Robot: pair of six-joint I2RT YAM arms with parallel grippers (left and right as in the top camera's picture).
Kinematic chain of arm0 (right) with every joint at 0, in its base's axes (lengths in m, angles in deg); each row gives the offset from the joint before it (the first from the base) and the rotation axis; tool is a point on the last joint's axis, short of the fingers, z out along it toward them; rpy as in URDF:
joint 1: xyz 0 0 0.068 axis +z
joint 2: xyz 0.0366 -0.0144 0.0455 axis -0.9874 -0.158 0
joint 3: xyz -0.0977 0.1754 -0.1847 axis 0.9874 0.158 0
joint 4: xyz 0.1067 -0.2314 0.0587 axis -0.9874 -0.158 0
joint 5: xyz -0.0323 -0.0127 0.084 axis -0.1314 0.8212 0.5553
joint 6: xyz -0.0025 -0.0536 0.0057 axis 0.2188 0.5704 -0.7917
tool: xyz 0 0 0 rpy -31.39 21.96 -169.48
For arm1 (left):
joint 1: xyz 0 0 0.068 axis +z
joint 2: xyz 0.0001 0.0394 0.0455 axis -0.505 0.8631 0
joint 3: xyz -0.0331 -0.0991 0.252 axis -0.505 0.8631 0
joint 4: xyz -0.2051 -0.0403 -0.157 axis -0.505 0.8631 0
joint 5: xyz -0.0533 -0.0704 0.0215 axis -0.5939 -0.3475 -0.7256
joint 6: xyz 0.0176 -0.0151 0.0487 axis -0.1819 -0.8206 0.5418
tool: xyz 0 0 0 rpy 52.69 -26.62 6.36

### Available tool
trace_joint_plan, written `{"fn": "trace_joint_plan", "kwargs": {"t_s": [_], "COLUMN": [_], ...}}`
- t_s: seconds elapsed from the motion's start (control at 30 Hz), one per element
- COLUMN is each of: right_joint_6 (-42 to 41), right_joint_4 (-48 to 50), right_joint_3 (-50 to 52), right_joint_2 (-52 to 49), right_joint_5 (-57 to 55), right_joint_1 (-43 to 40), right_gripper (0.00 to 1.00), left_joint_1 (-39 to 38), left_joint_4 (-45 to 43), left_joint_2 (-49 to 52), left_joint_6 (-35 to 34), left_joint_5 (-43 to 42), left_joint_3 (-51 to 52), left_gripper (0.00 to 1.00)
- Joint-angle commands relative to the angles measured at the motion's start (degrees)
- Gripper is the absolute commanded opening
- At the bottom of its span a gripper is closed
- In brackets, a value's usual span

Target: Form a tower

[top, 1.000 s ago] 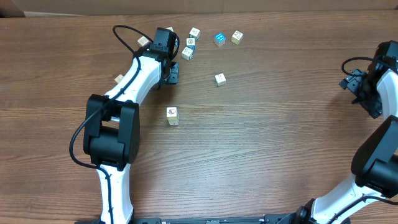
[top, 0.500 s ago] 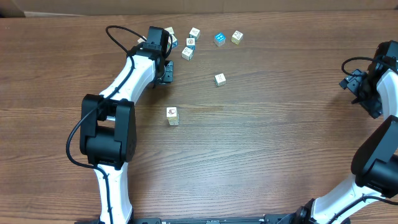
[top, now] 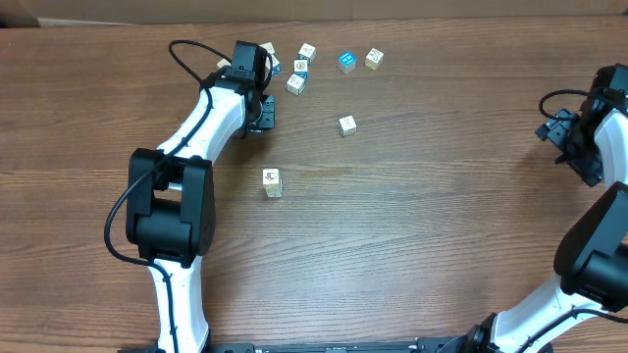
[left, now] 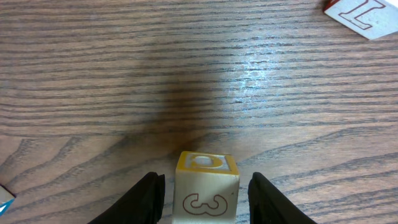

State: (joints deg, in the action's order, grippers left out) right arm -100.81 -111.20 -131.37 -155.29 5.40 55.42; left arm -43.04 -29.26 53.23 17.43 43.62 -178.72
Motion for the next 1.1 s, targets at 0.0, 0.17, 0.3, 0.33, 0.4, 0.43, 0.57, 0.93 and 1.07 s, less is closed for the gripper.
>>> {"fn": "trace_joint_plan", "kwargs": {"t_s": [0.0,0.17,0.3,0.33,0.4,0.43,0.57,0.93,1.07], "right_joint_6": [0.2,0.2,0.2,0.2,0.2,0.2,0.2,0.2,0.2], "right_joint_4": [0.3,0.3,0.3,0.3,0.3,0.3,0.3,0.3,0.3], "right_joint_3": [-1.1,-1.1,-1.1,-1.1,-1.1,-1.1,-1.1,-1.1,-1.1], "right_joint_2": [1.5,1.5,1.5,1.5,1.5,1.5,1.5,1.5,1.5], "right_joint_5": [-0.3,-0.3,-0.3,-0.3,-0.3,-0.3,-0.3,-0.3,-0.3], "right_joint_1": [-0.2,-0.2,-0.2,-0.2,-0.2,-0.2,-0.2,-0.2,-0.2], "right_gripper": [1.00,1.00,1.00,1.00,1.00,1.00,1.00,1.00,1.00], "left_joint_1": [0.0,0.0,0.0,0.0,0.0,0.0,0.0,0.0,0.0], "left_joint_4": [-0.2,-0.3,-0.3,-0.3,-0.4,-0.4,-0.5,-1.5,-1.4], "left_joint_2": [0.4,0.4,0.4,0.4,0.4,0.4,0.4,0.4,0.4], "left_joint_6": [1.2,1.2,1.2,1.2,1.2,1.2,1.2,1.0,0.6], "left_joint_5": [-0.9,-0.9,-0.9,-0.9,-0.9,-0.9,-0.9,-0.9,-1.1], "left_joint_3": [0.6,1.4,1.6,1.6,1.6,1.6,1.6,1.6,1.7], "left_gripper": [0.41,0.40,0.40,0.40,0.40,0.40,0.40,0.34,0.28]}}
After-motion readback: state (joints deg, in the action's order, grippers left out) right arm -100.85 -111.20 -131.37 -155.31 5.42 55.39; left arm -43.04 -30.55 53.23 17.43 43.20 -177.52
